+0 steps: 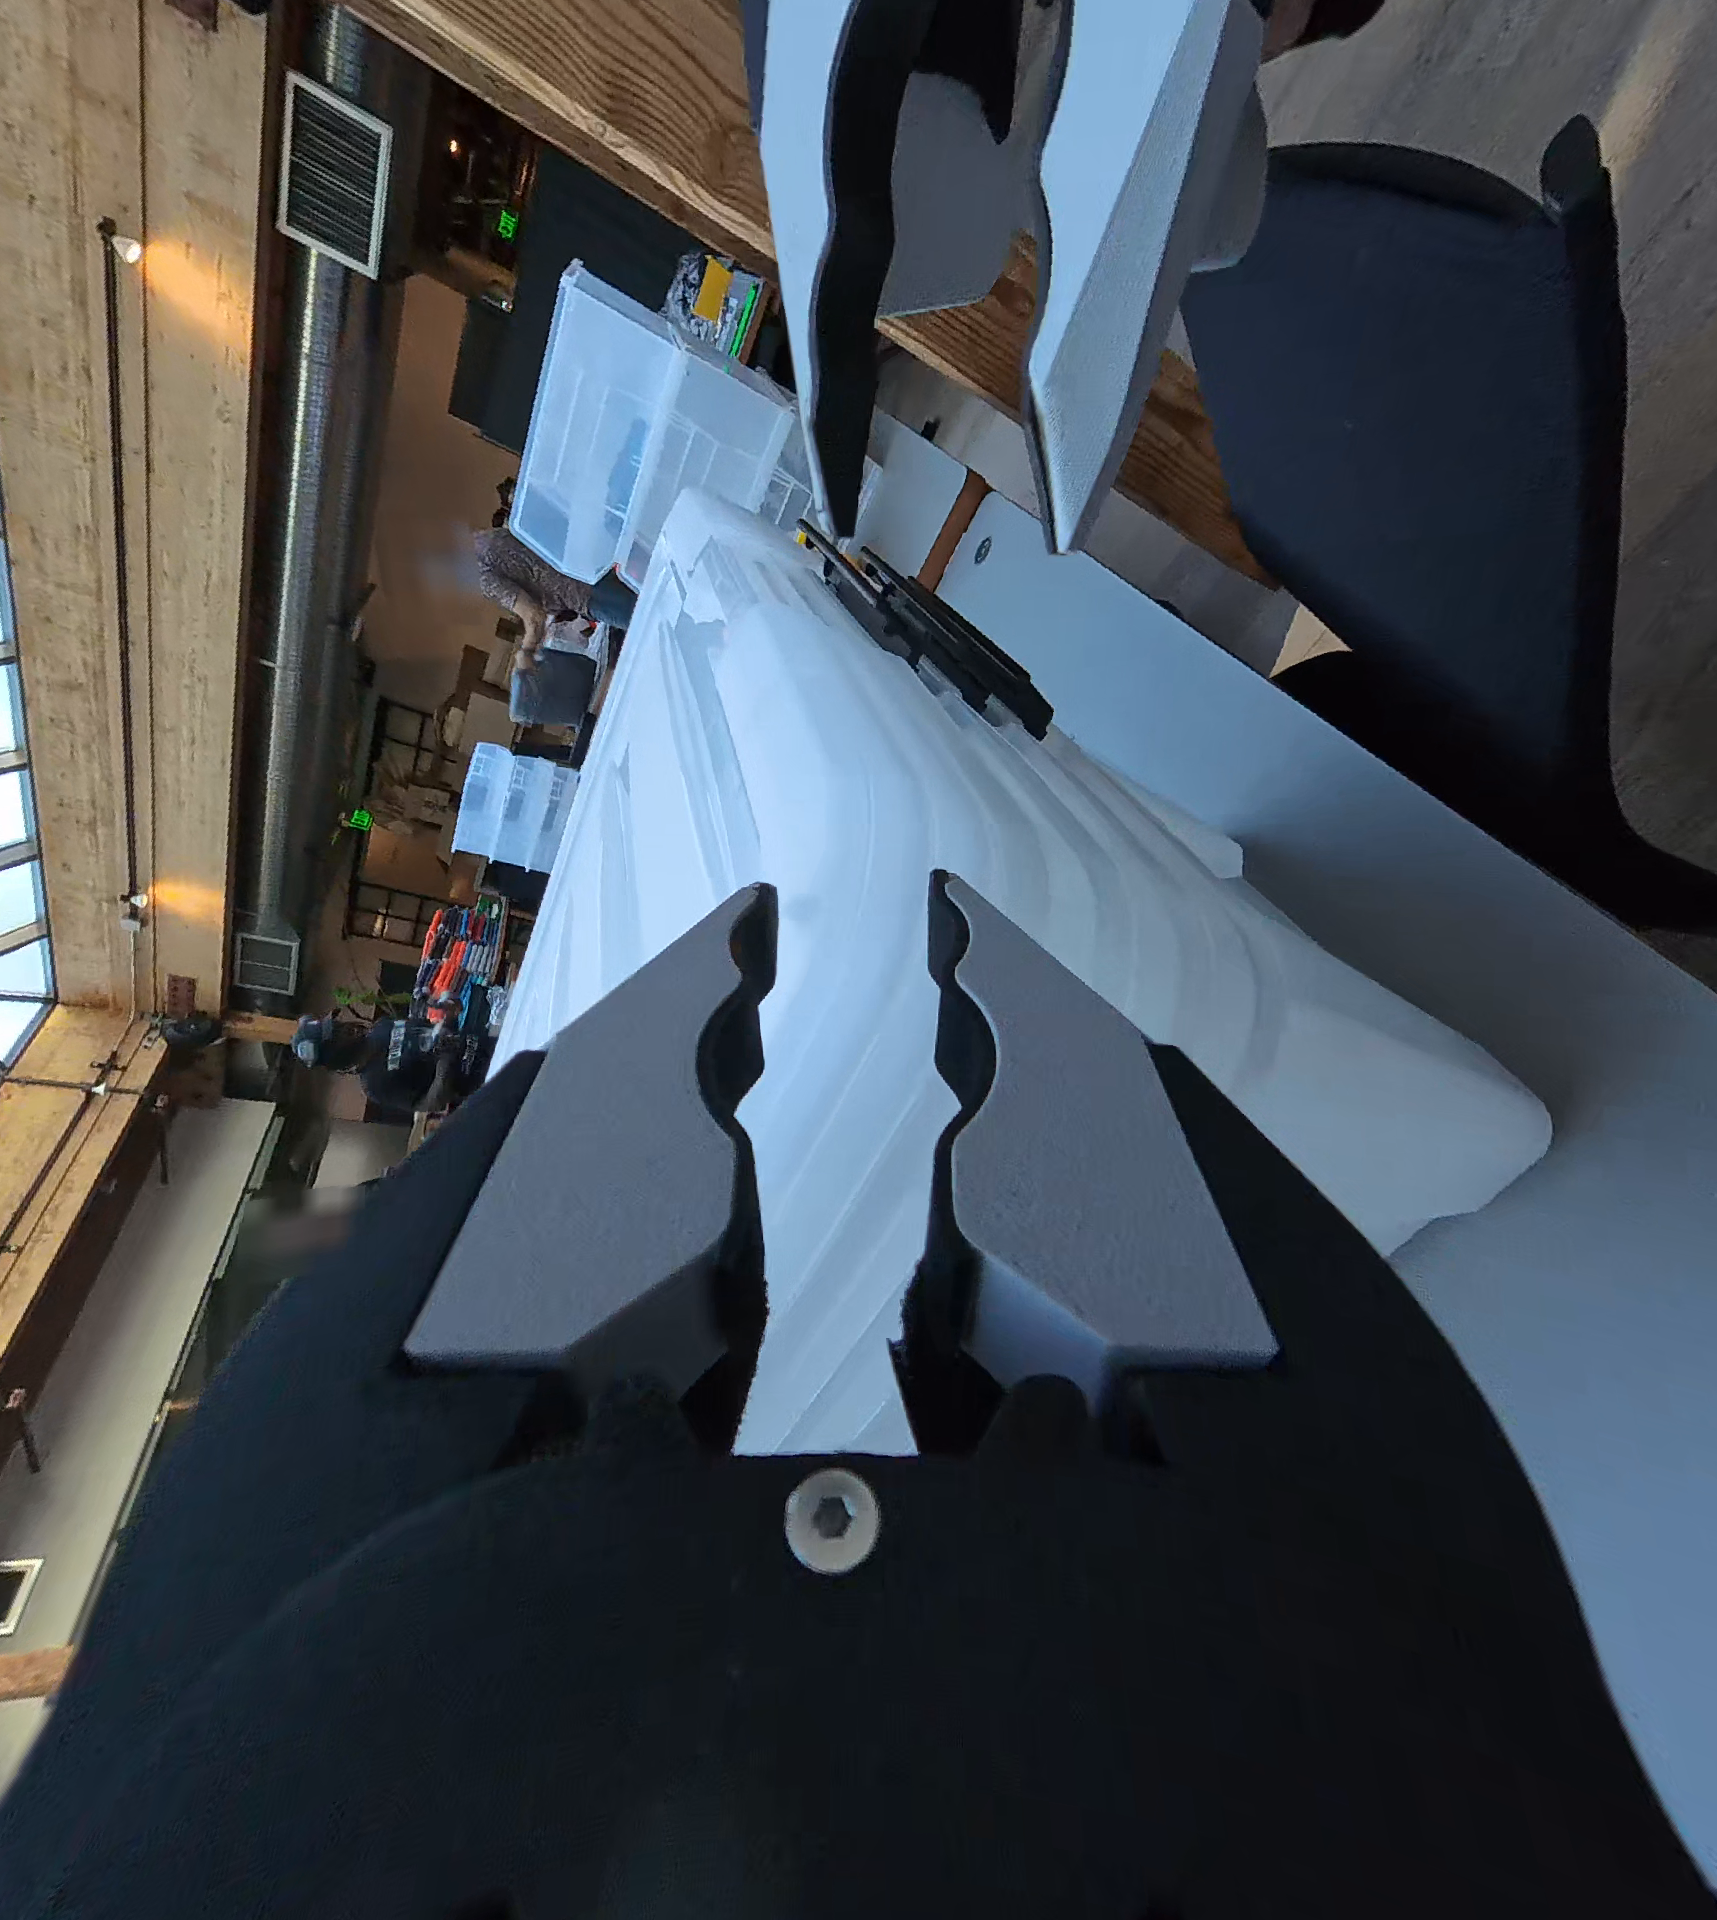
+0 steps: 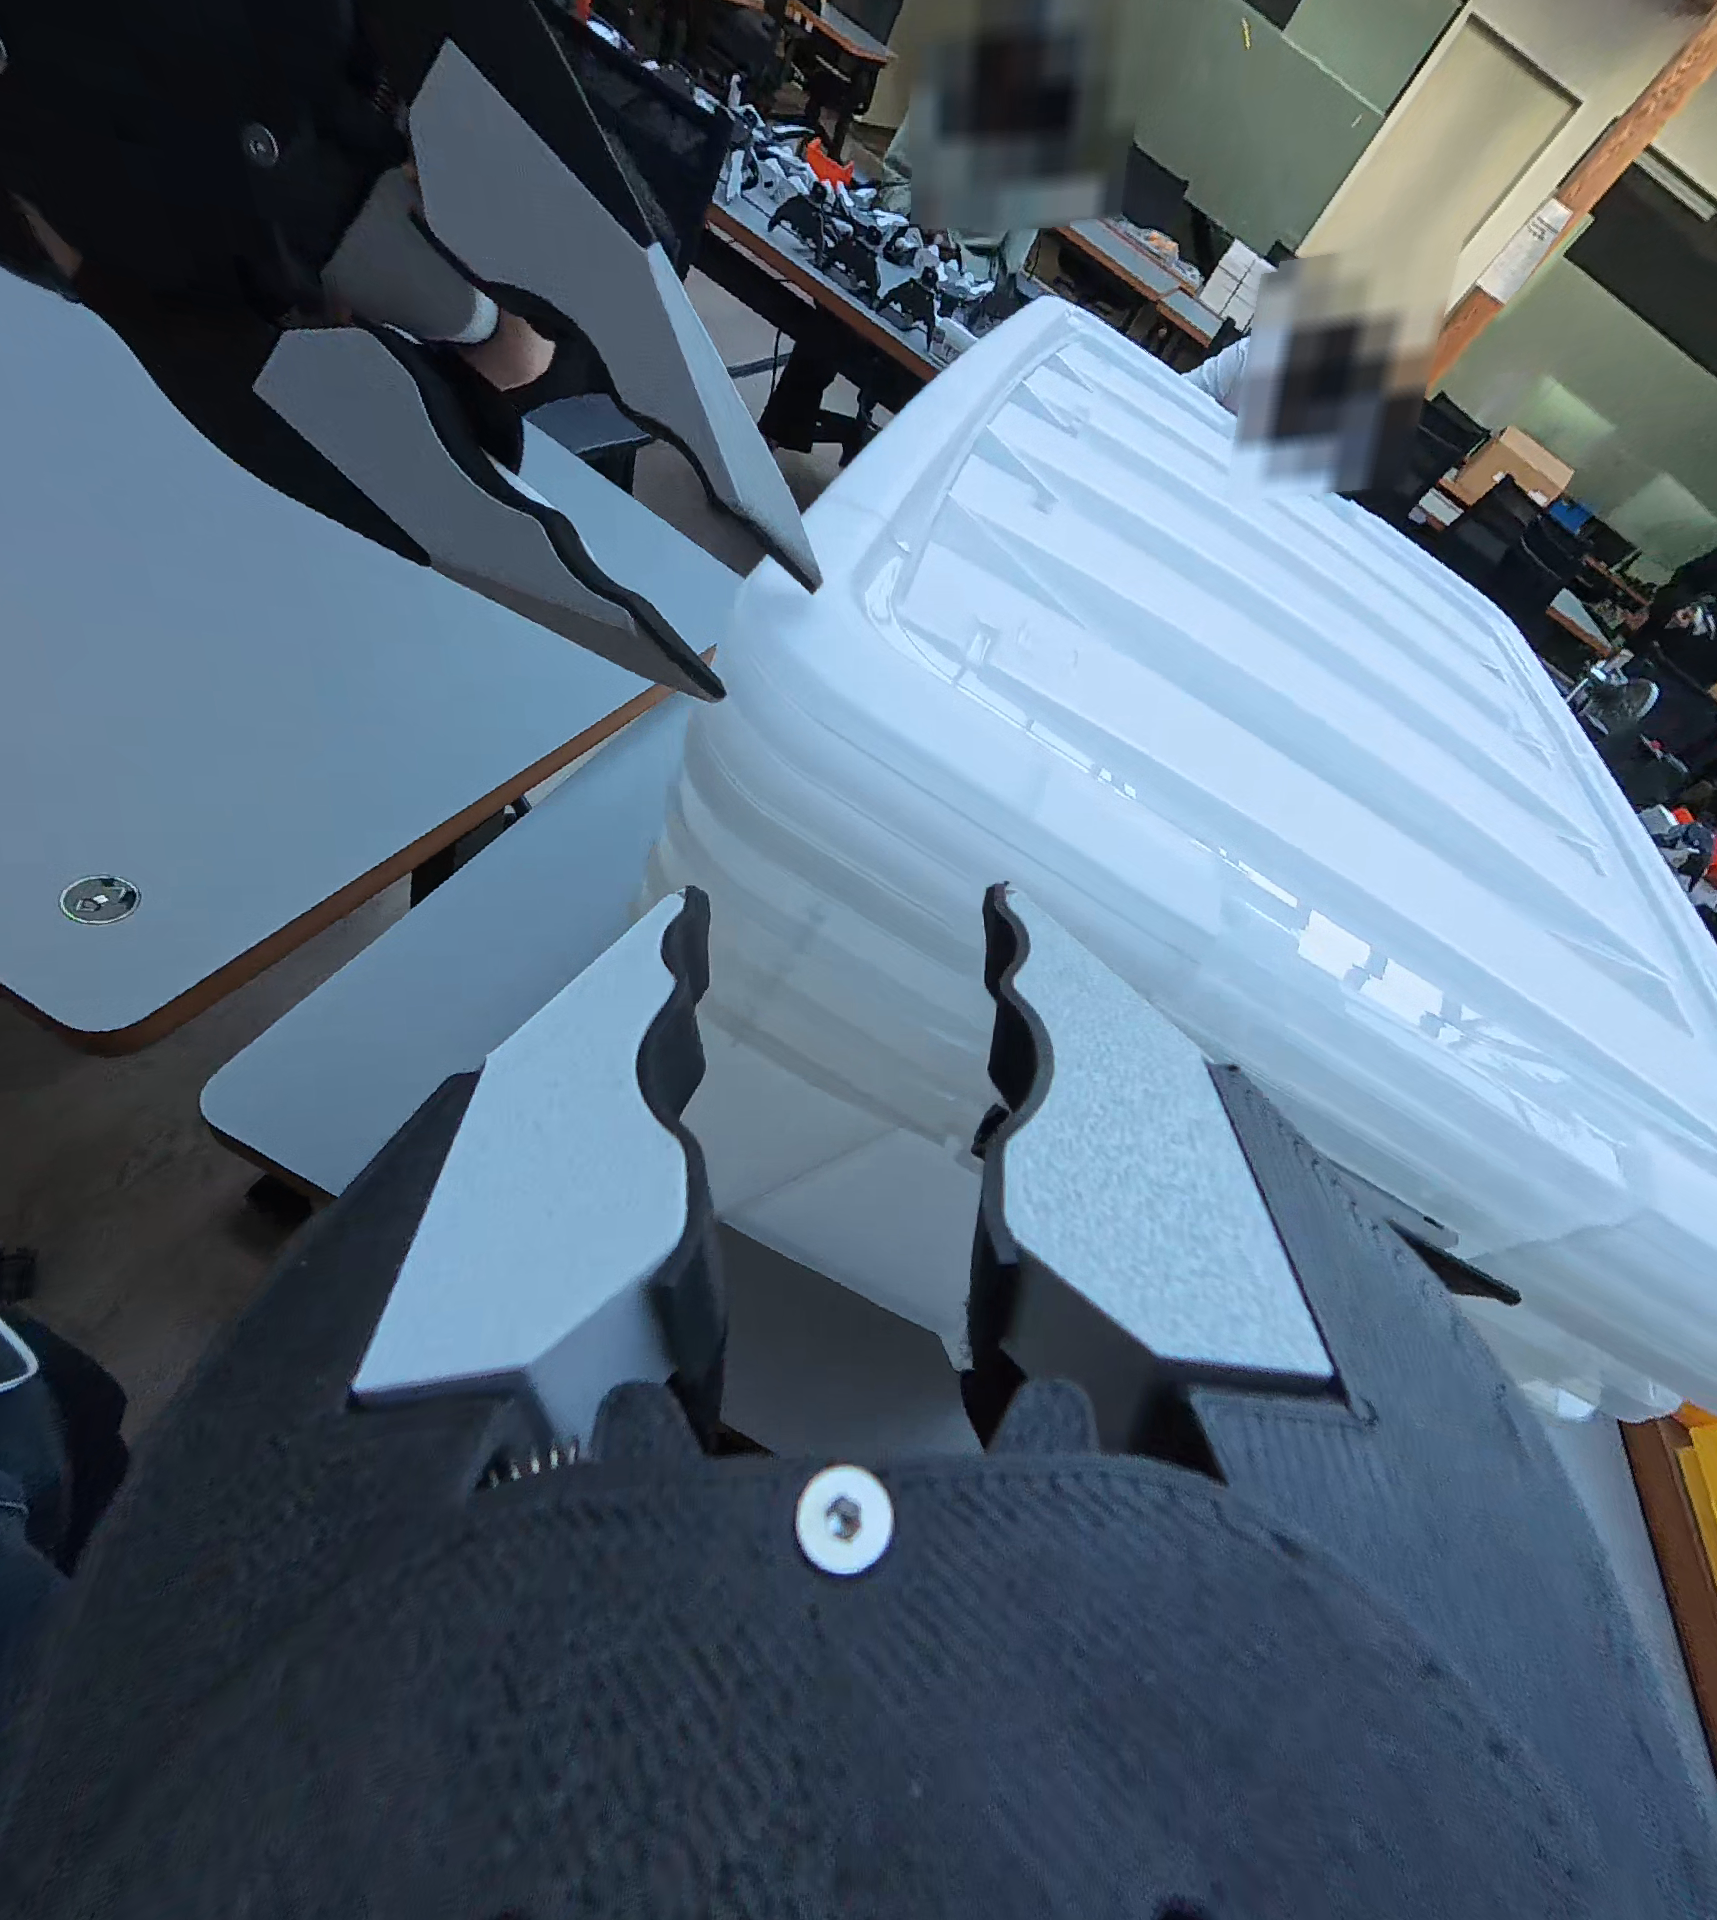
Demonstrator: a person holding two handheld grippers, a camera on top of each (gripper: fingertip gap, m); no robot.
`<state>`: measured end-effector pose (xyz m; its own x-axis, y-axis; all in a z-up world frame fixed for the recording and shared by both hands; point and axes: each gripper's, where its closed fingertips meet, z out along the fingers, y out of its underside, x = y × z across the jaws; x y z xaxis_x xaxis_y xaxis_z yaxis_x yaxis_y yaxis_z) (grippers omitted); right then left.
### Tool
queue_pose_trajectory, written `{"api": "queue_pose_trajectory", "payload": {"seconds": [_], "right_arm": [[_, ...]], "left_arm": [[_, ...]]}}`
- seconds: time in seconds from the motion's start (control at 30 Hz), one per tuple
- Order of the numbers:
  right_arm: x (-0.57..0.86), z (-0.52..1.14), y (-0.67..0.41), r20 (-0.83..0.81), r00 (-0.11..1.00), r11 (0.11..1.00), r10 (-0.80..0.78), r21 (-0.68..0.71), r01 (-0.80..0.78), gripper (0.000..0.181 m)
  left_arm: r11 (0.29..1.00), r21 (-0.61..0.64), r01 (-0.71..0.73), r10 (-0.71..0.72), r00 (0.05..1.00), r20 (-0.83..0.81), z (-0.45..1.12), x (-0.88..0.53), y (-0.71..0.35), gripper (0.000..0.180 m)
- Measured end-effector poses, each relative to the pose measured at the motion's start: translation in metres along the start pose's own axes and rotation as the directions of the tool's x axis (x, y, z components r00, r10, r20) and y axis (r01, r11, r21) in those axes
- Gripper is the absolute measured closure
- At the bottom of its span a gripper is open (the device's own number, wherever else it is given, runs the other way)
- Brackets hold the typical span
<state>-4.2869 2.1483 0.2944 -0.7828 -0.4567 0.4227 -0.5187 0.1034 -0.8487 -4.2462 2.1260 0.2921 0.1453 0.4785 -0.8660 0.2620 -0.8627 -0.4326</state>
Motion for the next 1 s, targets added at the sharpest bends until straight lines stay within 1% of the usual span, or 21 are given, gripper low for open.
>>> {"api": "queue_pose_trajectory", "payload": {"seconds": [0.13, 0.2, 0.27, 0.37, 0.4, 0.43, 0.5, 0.63, 0.67, 0.7, 0.73, 0.8, 0.83, 0.9, 0.93, 0.97, 1.0], "right_arm": [[-0.002, 0.004, -0.006, -0.005, 0.998, 0.998, -0.062, 0.012, 0.062, 0.128], [0.002, 0.004, -0.012, -0.027, 0.996, 0.996, -0.087, 0.03, 0.088, 0.126], [0.011, 0.002, -0.019, -0.085, 0.991, 0.992, -0.107, 0.057, 0.112, 0.124], [0.037, -0.002, -0.031, -0.224, 0.963, 0.98, -0.152, 0.096, 0.177, 0.119], [0.046, -0.001, -0.033, -0.269, 0.945, 0.971, -0.188, 0.095, 0.22, 0.117], [0.052, 0.002, -0.032, -0.28, 0.931, 0.961, -0.234, 0.079, 0.265, 0.116], [0.065, 0.012, -0.024, -0.289, 0.907, 0.946, -0.308, 0.012, 0.325, 0.112], [0.085, 0.034, -0.024, -0.298, 0.882, 0.925, -0.365, -0.007, 0.381, 0.11], [0.087, 0.04, -0.023, -0.285, 0.867, 0.909, -0.407, -0.032, 0.416, 0.114], [0.088, 0.047, -0.018, -0.267, 0.846, 0.885, -0.462, -0.08, 0.458, 0.125], [0.087, 0.054, -0.012, -0.236, 0.821, 0.854, -0.52, -0.128, 0.504, 0.143], [0.088, 0.057, -0.014, -0.249, 0.768, 0.807, -0.591, -0.151, 0.572, 0.147], [0.088, 0.058, -0.016, -0.254, 0.763, 0.803, -0.595, -0.146, 0.578, 0.148], [0.087, 0.058, -0.022, -0.254, 0.754, 0.795, -0.605, -0.135, 0.592, 0.149], [0.088, 0.058, -0.025, -0.251, 0.748, 0.787, -0.615, -0.138, 0.601, 0.15], [0.088, 0.057, -0.028, -0.25, 0.746, 0.785, -0.617, -0.138, 0.604, 0.151], [0.089, 0.056, -0.031, -0.25, 0.748, 0.787, -0.615, -0.132, 0.603, 0.151]], "left_arm": [[0.997, 0.018, -0.071, 0.07, 0.997, 0.032, -0.004, -0.014, -0.009, 0.156], [0.997, 0.024, -0.067, 0.066, 0.997, 0.029, -0.004, -0.02, -0.011, 0.156], [0.998, 0.027, -0.056, 0.055, 0.998, 0.039, -0.006, -0.025, -0.013, 0.157], [0.996, 0.017, -0.086, 0.085, 0.995, 0.052, -0.007, -0.029, -0.015, 0.158], [0.996, 0.013, -0.09, 0.089, 0.994, 0.059, -0.006, -0.031, -0.016, 0.158], [0.996, 0.011, -0.092, 0.091, 0.993, 0.072, -0.007, -0.034, -0.016, 0.158], [0.996, 0.012, -0.091, 0.089, 0.992, 0.086, -0.007, -0.04, -0.018, 0.159], [0.997, 0.019, -0.074, 0.072, 0.995, 0.07, -0.006, -0.039, -0.019, 0.158], [0.998, 0.021, -0.064, 0.063, 0.995, 0.074, -0.005, -0.039, -0.019, 0.158], [0.998, 0.023, -0.053, 0.051, 0.996, 0.074, -0.004, -0.038, -0.019, 0.158], [0.999, 0.023, -0.042, 0.041, 0.997, 0.072, -0.003, -0.038, -0.018, 0.158], [0.999, 0.011, -0.035, 0.034, 0.996, 0.078, -0.003, -0.039, -0.015, 0.157], [0.999, 0.012, -0.033, 0.032, 0.995, 0.091, -0.004, -0.042, -0.013, 0.157], [1.0, 0.017, -0.011, 0.008, 0.989, 0.148, -0.012, -0.052, -0.011, 0.143], [1.0, 0.006, 0.013, -0.014, 0.983, 0.183, -0.017, -0.06, -0.006, 0.134], [0.999, -0.011, 0.044, -0.04, 0.976, 0.216, -0.021, -0.068, 0.0, 0.12], [0.997, -0.029, 0.075, -0.067, 0.973, 0.222, -0.024, -0.073, 0.007, 0.113]]}}
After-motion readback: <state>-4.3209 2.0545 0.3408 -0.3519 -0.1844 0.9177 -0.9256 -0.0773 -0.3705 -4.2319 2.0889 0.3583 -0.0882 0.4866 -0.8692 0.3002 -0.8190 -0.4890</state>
